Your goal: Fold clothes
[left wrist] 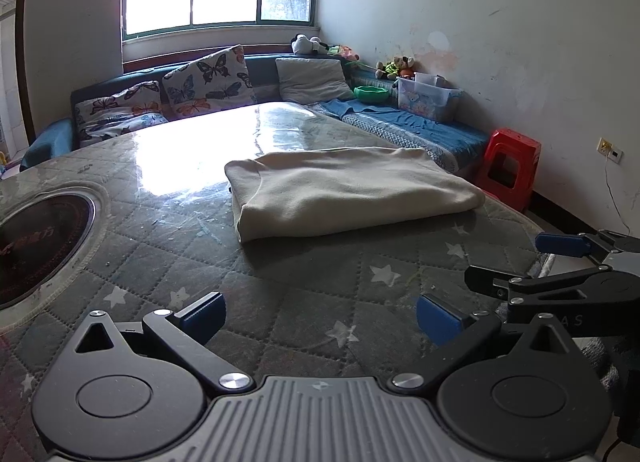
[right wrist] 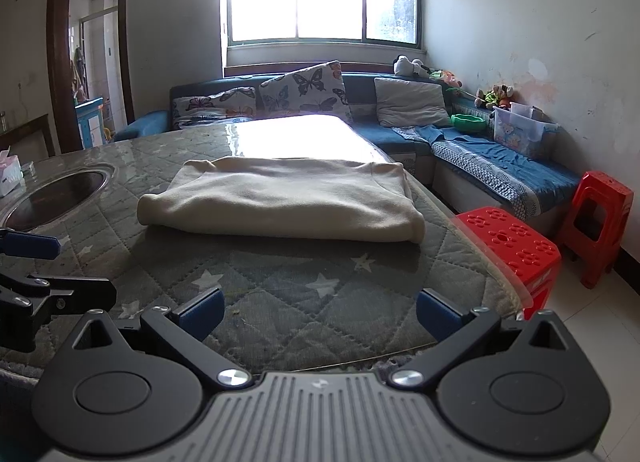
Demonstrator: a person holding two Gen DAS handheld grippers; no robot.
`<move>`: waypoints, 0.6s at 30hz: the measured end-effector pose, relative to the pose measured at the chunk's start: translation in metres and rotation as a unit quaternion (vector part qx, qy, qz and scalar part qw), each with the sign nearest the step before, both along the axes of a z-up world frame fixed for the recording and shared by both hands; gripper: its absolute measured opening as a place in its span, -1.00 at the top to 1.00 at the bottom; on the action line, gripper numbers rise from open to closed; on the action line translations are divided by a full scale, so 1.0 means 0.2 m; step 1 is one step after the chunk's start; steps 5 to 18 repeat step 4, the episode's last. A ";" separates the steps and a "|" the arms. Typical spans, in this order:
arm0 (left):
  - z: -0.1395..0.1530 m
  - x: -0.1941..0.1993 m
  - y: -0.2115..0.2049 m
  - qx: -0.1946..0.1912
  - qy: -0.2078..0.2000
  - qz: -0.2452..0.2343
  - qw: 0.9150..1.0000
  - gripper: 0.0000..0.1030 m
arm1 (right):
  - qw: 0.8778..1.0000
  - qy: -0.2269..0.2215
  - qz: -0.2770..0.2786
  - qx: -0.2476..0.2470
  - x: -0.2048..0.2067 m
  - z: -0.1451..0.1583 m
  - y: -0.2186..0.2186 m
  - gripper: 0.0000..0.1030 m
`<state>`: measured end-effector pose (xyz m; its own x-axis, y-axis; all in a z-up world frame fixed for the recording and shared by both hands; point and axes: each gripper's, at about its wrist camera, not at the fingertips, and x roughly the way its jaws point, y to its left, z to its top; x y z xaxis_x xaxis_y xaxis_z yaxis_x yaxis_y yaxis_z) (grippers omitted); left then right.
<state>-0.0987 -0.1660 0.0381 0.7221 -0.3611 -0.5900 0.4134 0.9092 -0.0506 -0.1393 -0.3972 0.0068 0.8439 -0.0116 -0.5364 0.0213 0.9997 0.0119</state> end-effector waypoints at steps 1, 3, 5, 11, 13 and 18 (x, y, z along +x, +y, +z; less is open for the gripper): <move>0.00 0.00 0.00 -0.001 0.001 0.000 1.000 -1.00 | 1.000 -0.001 0.000 0.000 0.00 0.00 0.00 -1.00; 0.00 -0.01 0.00 0.000 -0.002 0.002 1.000 -1.00 | 1.000 -0.003 -0.001 0.001 -0.01 0.00 0.00 -1.00; 0.00 -0.02 0.00 0.000 -0.003 0.002 1.000 -1.00 | 1.000 -0.004 -0.001 0.002 -0.02 0.00 0.00 -1.00; 0.00 -0.02 0.00 0.000 -0.003 0.002 1.000 -1.00 | 1.000 -0.004 -0.001 0.002 -0.02 0.00 0.00 -1.00; 0.00 -0.02 0.00 0.000 -0.003 0.002 1.000 -1.00 | 1.000 -0.004 -0.001 0.002 -0.02 0.00 0.00 -1.00; 0.00 -0.02 0.00 0.000 -0.003 0.002 1.000 -1.00 | 1.000 -0.004 -0.001 0.002 -0.02 0.00 0.00 -1.00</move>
